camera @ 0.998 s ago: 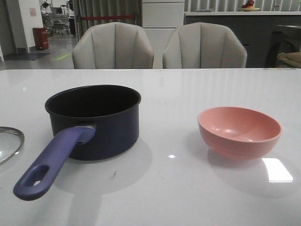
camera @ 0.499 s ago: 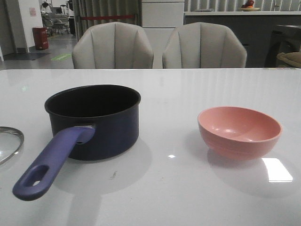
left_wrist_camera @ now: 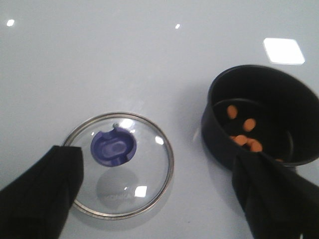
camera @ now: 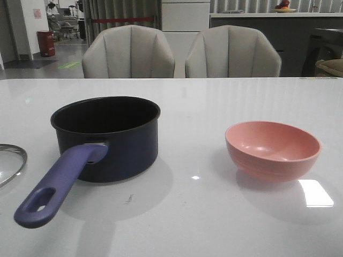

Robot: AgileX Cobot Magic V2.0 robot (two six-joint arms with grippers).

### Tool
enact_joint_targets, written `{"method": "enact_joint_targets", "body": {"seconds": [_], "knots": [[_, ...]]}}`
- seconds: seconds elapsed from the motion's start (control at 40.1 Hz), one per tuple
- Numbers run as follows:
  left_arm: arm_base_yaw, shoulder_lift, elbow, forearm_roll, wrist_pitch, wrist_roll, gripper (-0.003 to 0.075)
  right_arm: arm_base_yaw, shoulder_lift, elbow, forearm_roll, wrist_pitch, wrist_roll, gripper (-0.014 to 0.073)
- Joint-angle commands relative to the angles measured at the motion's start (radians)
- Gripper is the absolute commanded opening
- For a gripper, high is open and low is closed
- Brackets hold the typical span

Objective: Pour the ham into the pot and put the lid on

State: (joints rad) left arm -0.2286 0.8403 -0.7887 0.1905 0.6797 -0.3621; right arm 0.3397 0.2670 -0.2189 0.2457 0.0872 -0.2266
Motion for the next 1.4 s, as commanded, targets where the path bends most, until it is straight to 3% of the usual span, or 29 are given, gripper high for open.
{"method": "enact_joint_targets", "body": {"seconds": [0.0, 0.225, 0.424, 0.599, 1.372], "knots": [[0.028, 0.113, -0.093, -0.017, 0.021, 0.007, 0.0638, 0.003, 0.006, -0.027, 0.002, -0.087, -0.004, 0.016], [0.072, 0.331, -0.204, -0.084, 0.075, 0.044, 0.0638, 0.003, 0.006, -0.027, 0.002, -0.087, -0.004, 0.016], [0.191, 0.549, -0.317, -0.128, 0.206, 0.05, 0.0638, 0.003, 0.006, -0.027, 0.002, -0.087, -0.004, 0.016], [0.252, 0.668, -0.391, -0.279, 0.277, 0.201, 0.0638, 0.003, 0.006, -0.027, 0.002, -0.087, -0.004, 0.016], [0.252, 0.925, -0.509, -0.23, 0.261, 0.154, 0.0638, 0.003, 0.006, -0.027, 0.002, -0.087, -0.004, 0.016]]}}
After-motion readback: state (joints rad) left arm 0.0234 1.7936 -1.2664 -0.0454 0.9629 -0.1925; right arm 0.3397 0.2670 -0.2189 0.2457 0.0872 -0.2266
